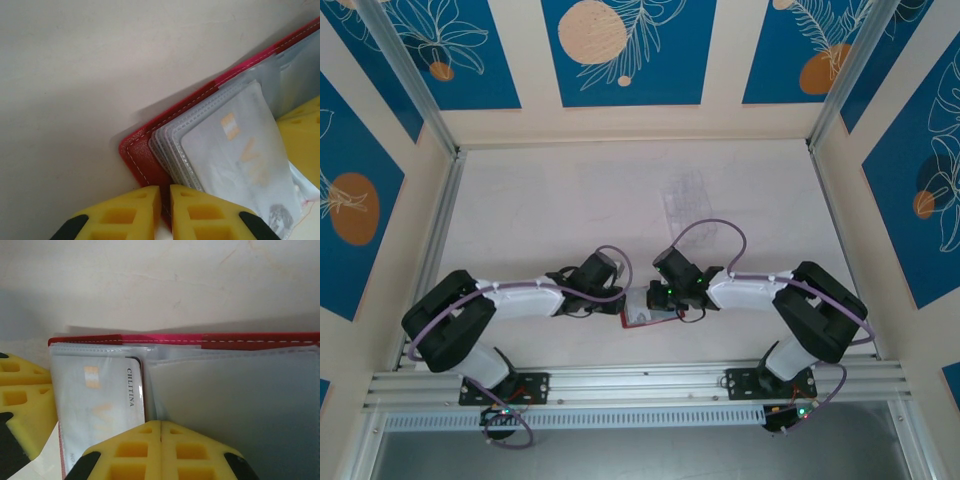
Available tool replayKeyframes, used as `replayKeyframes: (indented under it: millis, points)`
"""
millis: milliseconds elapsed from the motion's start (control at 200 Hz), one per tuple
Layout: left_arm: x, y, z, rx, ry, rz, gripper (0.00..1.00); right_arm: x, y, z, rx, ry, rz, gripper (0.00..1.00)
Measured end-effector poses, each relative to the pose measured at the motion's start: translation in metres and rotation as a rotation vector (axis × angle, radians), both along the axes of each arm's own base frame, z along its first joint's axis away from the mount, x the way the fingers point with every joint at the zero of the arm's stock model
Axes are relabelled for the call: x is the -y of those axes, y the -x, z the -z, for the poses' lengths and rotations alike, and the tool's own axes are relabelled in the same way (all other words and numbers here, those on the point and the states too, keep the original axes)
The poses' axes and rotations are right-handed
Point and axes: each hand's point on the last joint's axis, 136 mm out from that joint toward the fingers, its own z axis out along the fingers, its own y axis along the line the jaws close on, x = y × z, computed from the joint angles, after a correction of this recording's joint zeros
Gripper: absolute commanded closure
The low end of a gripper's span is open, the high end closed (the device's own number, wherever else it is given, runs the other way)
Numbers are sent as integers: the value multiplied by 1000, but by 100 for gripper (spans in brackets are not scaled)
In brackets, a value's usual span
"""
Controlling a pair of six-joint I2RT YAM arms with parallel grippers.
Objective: Put the credit cards into the card holder
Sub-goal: Insert the credit card into the card slot.
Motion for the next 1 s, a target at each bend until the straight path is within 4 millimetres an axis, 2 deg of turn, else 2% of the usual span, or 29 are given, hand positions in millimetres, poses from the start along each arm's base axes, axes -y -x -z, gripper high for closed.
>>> replayKeyframes:
  millis: [280, 490, 575, 755, 865, 1000]
  points:
    - [0, 0, 0, -1, -3, 0, 85, 1, -1, -1, -5, 26, 4, 97]
    - [8, -6, -1, 22, 18, 0, 85, 14, -12, -19, 41, 138, 31, 90]
    - [11, -7, -1, 29, 26, 1, 85, 24, -13, -32, 72, 164, 45, 84]
    - [11, -7, -1, 28, 26, 1, 85, 54, -13, -53, 135, 245, 74, 61]
    - [11, -8, -1, 28, 26, 1, 85, 77, -16, -52, 146, 342, 108, 47]
    - [14, -10, -1, 30, 29, 2, 85, 96, -16, -43, 136, 444, 121, 45]
